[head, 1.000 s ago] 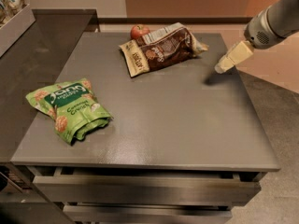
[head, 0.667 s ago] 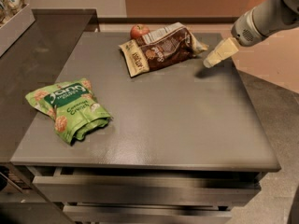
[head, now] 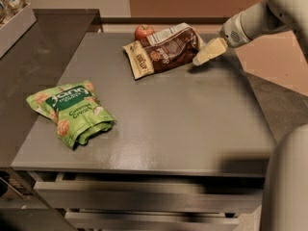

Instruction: Pick brown chip bag

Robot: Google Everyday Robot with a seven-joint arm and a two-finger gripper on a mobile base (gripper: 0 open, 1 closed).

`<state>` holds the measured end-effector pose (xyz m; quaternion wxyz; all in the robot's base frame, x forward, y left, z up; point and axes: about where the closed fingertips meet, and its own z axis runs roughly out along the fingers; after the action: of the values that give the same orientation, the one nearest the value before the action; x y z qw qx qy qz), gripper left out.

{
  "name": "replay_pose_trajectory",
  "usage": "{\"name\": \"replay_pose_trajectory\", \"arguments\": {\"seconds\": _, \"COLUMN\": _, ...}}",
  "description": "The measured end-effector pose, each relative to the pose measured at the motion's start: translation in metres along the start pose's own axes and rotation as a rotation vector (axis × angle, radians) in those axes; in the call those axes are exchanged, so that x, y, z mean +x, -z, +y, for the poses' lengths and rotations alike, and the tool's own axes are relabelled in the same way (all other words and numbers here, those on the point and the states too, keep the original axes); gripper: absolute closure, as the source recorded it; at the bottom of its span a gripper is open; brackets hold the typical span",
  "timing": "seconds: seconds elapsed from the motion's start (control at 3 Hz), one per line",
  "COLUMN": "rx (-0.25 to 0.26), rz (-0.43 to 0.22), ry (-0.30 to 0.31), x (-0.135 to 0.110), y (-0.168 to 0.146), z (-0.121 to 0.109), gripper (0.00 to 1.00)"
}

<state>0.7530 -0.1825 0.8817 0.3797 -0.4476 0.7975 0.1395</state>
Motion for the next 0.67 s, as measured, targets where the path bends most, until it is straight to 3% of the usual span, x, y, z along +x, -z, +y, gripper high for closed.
{"name": "replay_pose_trajectory", "arguments": {"seconds": 0.67, "rx": -0.064, "rz": -0.043, "ry": 0.007, "x": -0.015, "y": -0.032, "z": 0.01, "gripper": 0.0}}
